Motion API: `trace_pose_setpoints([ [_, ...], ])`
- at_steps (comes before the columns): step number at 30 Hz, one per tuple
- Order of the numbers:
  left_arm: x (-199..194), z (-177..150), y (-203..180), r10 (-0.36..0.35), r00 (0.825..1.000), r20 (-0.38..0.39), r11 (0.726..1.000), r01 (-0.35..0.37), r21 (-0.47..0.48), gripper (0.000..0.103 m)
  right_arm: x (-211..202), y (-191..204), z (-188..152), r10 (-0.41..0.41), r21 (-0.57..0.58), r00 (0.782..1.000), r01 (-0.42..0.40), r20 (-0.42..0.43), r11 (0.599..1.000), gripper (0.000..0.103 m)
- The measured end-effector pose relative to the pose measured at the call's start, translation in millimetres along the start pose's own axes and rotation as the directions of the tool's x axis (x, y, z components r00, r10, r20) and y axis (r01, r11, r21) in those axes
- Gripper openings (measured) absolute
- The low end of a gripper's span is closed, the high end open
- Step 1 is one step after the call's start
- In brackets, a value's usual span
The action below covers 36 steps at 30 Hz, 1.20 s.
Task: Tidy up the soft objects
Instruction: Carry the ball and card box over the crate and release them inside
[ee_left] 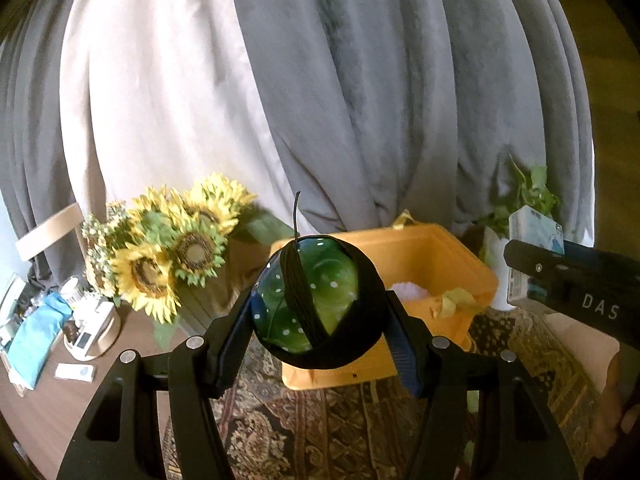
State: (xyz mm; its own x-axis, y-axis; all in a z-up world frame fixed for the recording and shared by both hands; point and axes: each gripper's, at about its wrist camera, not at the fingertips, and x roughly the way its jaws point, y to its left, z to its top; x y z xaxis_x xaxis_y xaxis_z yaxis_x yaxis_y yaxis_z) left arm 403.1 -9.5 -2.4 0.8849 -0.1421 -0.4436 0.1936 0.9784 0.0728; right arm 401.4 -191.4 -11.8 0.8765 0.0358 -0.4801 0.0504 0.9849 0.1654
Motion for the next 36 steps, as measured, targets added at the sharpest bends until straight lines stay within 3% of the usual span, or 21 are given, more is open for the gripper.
trace_pose_setpoints([
  [19, 21, 49, 15, 0.031, 0.993, 0.117, 1.0, -0.031, -0.002, 0.062, 25, 12, 62, 0.057, -0.032, 0.993, -0.053, 0.103, 0.998, 0.066],
  [26, 58, 64, 23, 0.009, 0.997, 0.071, 1.0, -0.007, -0.023, 0.062, 59, 16, 75, 0.065, -0.054, 0.996, -0.062, 0.058, 0.997, 0.066],
  [36, 122, 66, 23, -0.04, 0.999, -0.027, 0.999, 0.04, -0.017, 0.062, 112, 15, 80, 0.006, -0.095, 1.0, -0.007, -0.014, 0.995, 0.066],
])
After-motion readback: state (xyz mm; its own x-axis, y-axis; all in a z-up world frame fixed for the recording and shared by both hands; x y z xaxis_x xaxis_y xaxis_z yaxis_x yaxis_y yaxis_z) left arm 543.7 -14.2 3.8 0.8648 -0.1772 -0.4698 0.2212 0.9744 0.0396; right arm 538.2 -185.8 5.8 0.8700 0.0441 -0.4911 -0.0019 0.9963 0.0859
